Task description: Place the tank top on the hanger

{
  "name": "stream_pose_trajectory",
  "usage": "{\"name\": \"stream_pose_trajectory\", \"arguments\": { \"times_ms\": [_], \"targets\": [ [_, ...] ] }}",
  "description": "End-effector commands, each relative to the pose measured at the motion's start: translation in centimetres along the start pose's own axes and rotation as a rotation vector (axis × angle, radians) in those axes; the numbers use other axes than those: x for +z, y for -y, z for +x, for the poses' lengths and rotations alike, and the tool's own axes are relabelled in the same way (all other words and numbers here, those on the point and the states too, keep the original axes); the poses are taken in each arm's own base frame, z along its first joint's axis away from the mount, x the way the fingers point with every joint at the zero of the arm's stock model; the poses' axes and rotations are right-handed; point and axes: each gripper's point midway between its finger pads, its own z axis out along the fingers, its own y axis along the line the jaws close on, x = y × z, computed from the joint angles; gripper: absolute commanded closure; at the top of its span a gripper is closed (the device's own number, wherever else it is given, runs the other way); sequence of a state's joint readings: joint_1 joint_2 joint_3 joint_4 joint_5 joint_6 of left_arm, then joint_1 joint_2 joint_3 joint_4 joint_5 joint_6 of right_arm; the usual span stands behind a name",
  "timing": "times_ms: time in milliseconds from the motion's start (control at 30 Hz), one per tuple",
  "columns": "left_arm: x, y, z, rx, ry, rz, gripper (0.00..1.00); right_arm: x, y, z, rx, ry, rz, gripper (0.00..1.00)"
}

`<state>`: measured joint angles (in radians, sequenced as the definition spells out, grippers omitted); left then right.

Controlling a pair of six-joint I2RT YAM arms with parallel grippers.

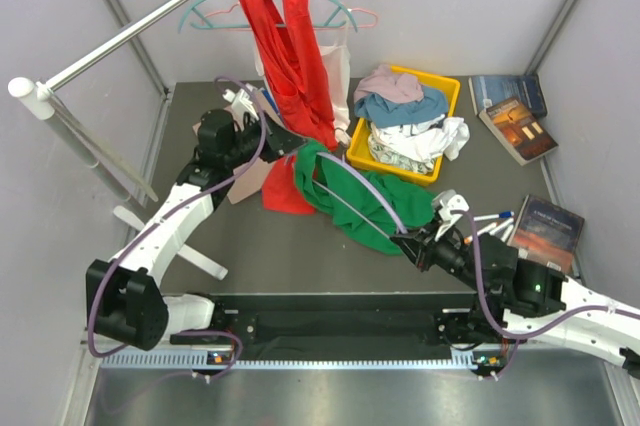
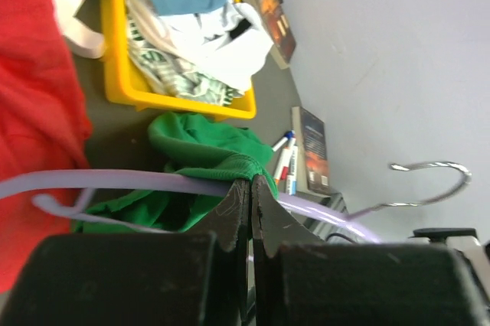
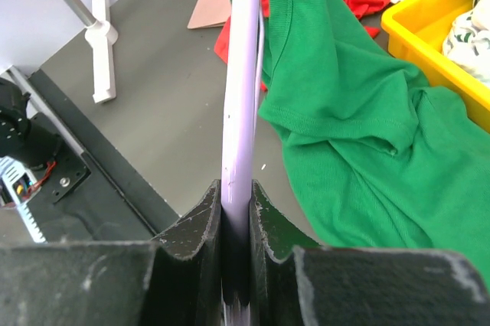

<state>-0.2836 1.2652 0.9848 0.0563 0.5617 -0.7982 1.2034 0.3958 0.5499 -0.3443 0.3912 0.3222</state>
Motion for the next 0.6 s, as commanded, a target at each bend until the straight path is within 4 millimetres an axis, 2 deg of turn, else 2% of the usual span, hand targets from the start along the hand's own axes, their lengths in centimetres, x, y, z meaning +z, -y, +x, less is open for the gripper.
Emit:
{"name": "stream_pose_trajectory", "arguments": {
  "times_ms": [0,100,333,433,467,500,567],
  "targets": [
    [-1.2,6.3,-2.6,0.052,0.075,0.176,1.0,0.3,-1.1,-4.4,0.05,0.173,-0.034,1.0],
    [-1.5,6.8,-2.6,0.059,0.084,0.198,1.0,0.2,-1.0,-4.5,0.054,0.186,-0.033,1.0],
    [-1.0,3.3,-3.0,0.113,0.126,0.065,1.0,-1.2,-0.9,-5.5,0.076,0.218,-0.051,1.0],
    [-0.7,2.7,-3.4,0.13,0.143,0.036,0.63,-1.6,-0.6,-5.5,0.083,0.223,-0.048,1.0],
    [-0.7,2.8,-3.6,0.135,0.148,0.034,0.41,-1.7,-0.6,-5.5,0.084,0.226,-0.049,1.0],
    [-0.6,2.5,-3.6,0.144,0.143,0.024,0.32,-2.0,-0.5,-5.7,0.09,0.237,-0.051,1.0],
    [-0.6,2.2,-3.9,0.157,0.15,-0.003,0.21,-2.0,-0.4,-5.6,0.094,0.241,-0.048,1.0]
  ]
}}
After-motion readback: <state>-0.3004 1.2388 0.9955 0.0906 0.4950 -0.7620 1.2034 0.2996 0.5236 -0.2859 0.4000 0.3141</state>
